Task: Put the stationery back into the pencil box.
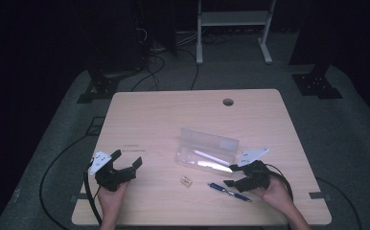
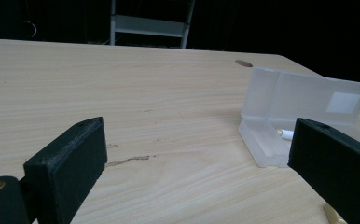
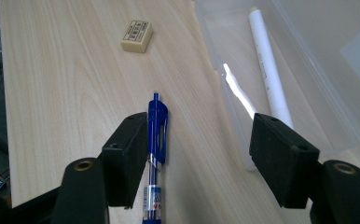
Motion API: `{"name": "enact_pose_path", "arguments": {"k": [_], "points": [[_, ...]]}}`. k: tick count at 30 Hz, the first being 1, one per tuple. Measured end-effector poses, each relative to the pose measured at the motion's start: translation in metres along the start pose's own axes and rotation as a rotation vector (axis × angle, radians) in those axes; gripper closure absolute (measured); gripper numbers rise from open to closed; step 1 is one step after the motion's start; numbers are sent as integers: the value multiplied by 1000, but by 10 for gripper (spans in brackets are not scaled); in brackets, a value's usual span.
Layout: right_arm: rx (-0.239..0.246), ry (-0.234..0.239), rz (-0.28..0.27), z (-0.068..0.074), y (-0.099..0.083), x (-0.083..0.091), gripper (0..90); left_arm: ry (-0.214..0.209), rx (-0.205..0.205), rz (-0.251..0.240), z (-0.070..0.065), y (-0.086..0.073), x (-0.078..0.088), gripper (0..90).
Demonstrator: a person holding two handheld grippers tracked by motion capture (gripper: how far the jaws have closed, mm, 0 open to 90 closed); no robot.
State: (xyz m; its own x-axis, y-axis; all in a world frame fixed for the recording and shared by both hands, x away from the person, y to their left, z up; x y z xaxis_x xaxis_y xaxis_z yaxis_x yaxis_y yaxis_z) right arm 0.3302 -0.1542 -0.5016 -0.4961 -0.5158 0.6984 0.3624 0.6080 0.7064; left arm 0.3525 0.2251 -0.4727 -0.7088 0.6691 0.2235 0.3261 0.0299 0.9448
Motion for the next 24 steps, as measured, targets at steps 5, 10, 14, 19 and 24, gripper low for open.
{"name": "enact_pose_path", "arguments": {"k": [5, 10, 14, 19, 24], "points": [[6, 6, 5, 5, -5, 0, 379, 1, 2, 0, 0, 0, 0, 34], [19, 10, 10, 11, -9, 0, 393, 1, 2, 1, 0, 0, 0, 34], [23, 16, 10, 14, -11, 1, 405, -1, 1, 1, 0, 0, 0, 34], [26, 19, 12, 18, -13, 1, 421, -1, 3, 1, 0, 0, -1, 34], [24, 17, 20, 21, -18, 0, 432, -2, 3, 1, 0, 0, -1, 35]]}}
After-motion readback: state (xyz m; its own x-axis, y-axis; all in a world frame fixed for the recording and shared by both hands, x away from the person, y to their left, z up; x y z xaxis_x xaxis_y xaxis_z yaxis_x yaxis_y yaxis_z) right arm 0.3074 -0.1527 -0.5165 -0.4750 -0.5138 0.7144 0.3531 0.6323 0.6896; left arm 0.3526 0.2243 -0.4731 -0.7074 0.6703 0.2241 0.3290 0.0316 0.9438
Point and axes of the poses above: each handheld gripper's, and its own axes: x roughly backward along the jaws, y roughly out of its top, z roughly to its left, the point moved 7 cm from there along -x, roughly forward along the jaws, and after that the axes turned 14 degrees about -y, right-handed, at the moved point
